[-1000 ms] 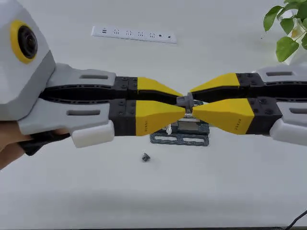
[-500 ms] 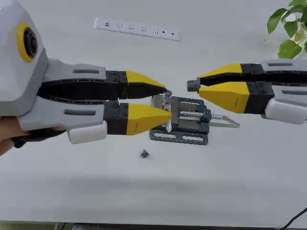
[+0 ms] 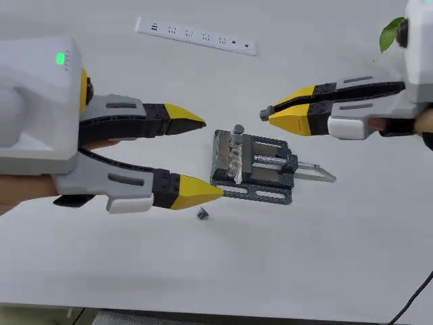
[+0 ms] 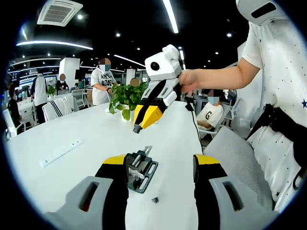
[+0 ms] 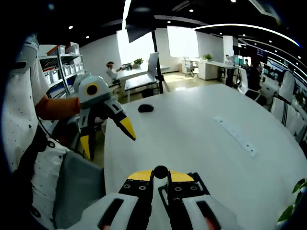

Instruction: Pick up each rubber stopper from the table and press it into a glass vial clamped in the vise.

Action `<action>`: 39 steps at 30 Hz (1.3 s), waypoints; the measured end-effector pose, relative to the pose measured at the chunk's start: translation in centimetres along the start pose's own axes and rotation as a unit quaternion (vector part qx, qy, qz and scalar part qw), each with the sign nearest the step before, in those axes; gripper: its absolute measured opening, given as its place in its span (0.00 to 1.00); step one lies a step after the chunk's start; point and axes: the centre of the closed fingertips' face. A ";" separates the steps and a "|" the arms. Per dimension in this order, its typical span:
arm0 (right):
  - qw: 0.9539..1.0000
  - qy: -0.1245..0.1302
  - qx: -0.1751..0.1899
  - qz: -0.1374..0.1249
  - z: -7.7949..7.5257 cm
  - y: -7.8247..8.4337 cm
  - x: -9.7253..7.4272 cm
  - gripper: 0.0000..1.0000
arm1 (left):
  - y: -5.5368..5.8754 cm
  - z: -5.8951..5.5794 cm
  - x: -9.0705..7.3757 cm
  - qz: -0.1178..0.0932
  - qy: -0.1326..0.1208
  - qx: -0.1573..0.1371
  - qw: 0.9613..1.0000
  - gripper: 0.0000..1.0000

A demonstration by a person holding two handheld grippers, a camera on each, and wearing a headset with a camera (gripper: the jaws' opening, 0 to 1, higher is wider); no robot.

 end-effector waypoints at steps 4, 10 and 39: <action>0.999 -0.009 -0.019 0.042 -0.6 1.0 1.7 0.06 | 1.6 0.7 0.3 0.024 -0.014 0.012 1.000 0.63; 0.994 -0.026 -0.048 0.098 -1.1 2.7 3.7 0.06 | 2.9 1.8 0.5 0.032 -0.033 0.017 0.999 0.77; 0.963 -0.074 -0.099 0.240 -2.3 8.4 9.2 0.06 | 6.5 3.1 0.5 0.023 -0.036 -0.013 0.999 0.97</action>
Point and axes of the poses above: the centre of the closed fingertips' face, and the gripper's own axes: x roughly forward along the fingers, z roughly to its left, y roughly out of its underside, and after that the axes turned 13 degrees about -x, right-handed
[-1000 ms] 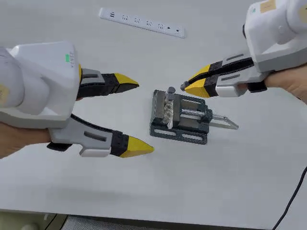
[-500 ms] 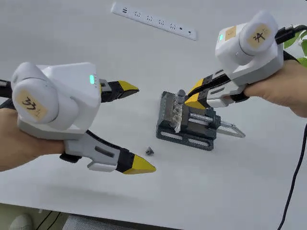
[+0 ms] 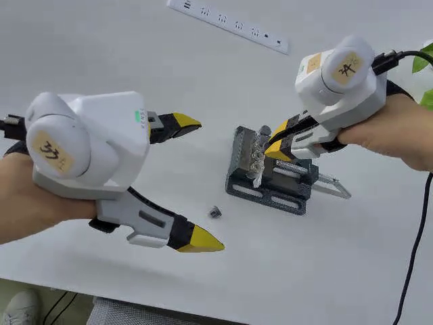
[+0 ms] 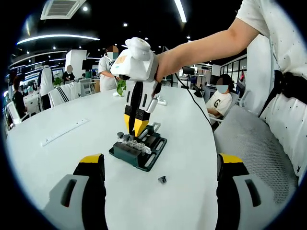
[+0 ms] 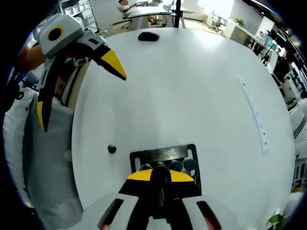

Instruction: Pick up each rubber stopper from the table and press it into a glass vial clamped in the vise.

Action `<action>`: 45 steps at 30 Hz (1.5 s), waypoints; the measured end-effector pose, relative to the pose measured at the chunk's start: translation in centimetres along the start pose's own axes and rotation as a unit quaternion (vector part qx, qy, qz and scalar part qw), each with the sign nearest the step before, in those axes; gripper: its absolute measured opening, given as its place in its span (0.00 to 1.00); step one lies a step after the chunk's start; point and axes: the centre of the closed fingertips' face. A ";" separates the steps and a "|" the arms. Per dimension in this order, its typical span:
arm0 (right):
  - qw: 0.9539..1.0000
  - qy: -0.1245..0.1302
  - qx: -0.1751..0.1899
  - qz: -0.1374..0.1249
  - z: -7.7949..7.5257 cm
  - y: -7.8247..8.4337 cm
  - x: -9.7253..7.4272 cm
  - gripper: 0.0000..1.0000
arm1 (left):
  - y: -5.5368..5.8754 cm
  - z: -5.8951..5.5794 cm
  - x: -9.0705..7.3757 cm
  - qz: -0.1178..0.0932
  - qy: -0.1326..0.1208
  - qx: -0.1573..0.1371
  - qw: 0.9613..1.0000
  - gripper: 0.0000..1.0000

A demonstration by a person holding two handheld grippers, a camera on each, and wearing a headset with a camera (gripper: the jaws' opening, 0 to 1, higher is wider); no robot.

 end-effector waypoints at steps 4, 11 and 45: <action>1.000 -0.005 -0.001 0.005 0.1 0.1 0.3 0.06 | 0.2 0.1 -0.1 -0.001 0.001 -0.002 1.000 0.97; 1.000 -0.009 -0.005 0.010 -0.3 0.1 0.7 0.06 | 0.2 0.1 -0.1 -0.005 0.001 -0.005 1.000 0.97; 0.998 -0.025 -0.035 0.041 0.0 0.4 1.0 0.07 | 0.0 0.0 0.1 -0.009 0.006 -0.012 1.000 0.94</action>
Point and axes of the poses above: the centre of the closed fingertips' face, and the gripper's own axes: x roughly forward along the fingers, z roughly to its left, y roughly out of its underside, and after that the axes turned 13 degrees about -x, right-handed
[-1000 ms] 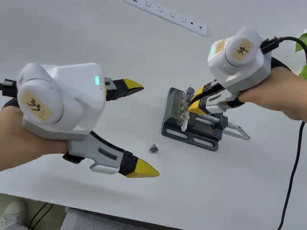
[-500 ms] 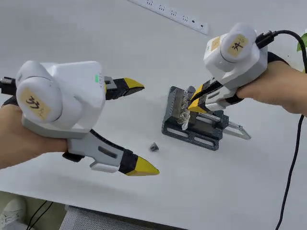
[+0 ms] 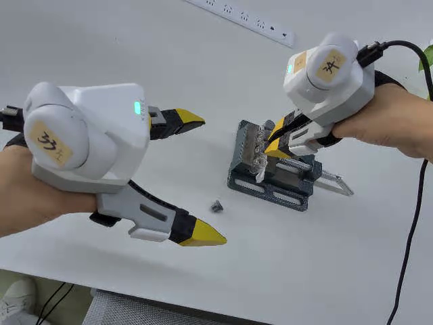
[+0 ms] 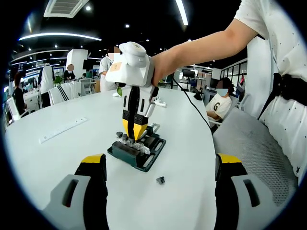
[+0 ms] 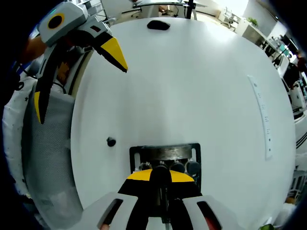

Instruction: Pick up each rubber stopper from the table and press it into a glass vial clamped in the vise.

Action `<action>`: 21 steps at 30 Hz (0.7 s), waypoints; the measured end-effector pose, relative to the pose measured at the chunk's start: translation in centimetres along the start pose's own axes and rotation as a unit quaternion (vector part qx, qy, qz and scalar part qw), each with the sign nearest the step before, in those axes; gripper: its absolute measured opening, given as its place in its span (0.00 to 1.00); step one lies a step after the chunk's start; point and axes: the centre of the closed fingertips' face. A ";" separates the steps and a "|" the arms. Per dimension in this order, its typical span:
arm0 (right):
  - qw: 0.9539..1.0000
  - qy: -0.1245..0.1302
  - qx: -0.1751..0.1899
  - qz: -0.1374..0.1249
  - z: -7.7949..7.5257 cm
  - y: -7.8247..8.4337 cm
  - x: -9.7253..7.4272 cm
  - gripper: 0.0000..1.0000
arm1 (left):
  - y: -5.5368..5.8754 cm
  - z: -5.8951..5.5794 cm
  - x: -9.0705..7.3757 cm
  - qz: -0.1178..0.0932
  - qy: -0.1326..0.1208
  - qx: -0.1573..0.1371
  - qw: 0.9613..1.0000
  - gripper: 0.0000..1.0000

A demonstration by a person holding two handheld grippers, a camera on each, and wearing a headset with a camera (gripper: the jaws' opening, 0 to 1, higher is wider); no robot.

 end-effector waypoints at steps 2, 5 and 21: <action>1.000 0.000 -0.001 -0.002 0.0 0.0 0.0 0.07 | 0.0 0.0 0.0 0.000 0.000 0.000 1.000 0.94; 1.000 0.002 0.004 -0.006 0.1 0.0 0.0 0.07 | 0.2 0.0 0.0 0.000 0.000 -0.002 1.000 0.93; 1.000 0.010 0.017 -0.023 0.0 -0.2 -0.7 0.09 | -0.1 -0.1 0.0 -0.004 0.000 -0.004 1.000 0.92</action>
Point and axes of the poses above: the centre of the closed fingertips' face, and the gripper's own axes: x roughly forward along the fingers, z roughly to its left, y roughly out of its underside, and after that the axes turned 13 degrees about -x, right-handed
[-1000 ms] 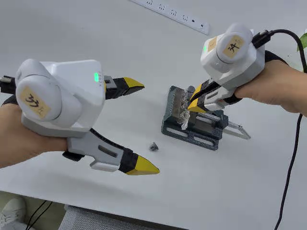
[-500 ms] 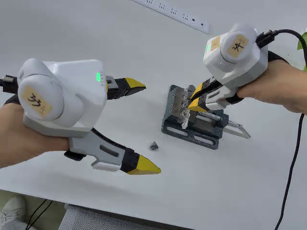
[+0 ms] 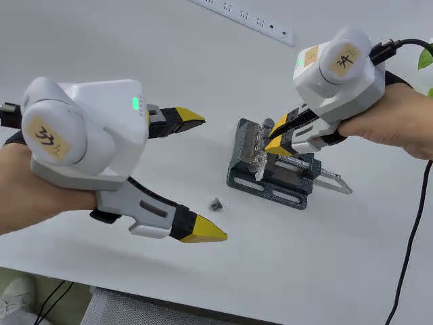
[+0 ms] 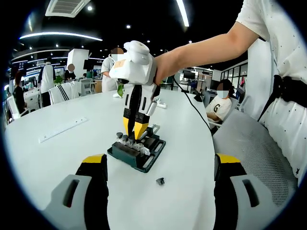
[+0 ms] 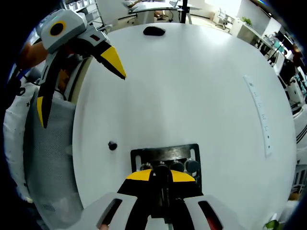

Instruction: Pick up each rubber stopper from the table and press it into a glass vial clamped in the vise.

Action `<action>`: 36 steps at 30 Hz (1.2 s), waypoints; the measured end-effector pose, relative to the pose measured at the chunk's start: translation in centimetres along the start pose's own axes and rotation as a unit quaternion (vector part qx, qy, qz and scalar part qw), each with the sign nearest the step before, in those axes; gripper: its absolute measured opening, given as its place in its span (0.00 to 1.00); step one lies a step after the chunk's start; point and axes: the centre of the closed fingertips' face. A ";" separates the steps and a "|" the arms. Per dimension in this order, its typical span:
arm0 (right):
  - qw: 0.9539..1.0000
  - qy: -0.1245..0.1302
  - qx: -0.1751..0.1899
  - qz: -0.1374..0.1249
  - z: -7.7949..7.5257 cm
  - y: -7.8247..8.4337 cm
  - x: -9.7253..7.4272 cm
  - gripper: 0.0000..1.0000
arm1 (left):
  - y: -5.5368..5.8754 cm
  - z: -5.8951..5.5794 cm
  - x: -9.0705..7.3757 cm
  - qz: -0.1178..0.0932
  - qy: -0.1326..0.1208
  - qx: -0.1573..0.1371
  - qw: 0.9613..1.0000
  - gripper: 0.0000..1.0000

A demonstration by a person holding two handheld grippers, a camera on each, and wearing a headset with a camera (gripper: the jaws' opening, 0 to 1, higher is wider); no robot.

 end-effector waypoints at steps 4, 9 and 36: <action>1.000 0.005 0.000 -0.006 0.0 0.0 -0.7 0.05 | 0.1 0.0 0.0 0.001 0.000 -0.002 1.000 0.91; 1.000 0.011 0.006 -0.012 -0.5 0.2 -0.8 0.02 | 0.2 0.0 0.0 0.001 0.002 -0.002 1.000 0.91; 1.000 -0.002 0.009 -0.018 0.0 -0.1 0.2 0.00 | 0.3 0.0 0.1 0.001 0.001 -0.007 1.000 0.90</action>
Point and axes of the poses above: the centre of the closed fingertips' face, and the gripper's own axes: x roughly forward along the fingers, z roughly to its left, y roughly out of its underside, and after that the axes turned 13 degrees about -x, right-handed
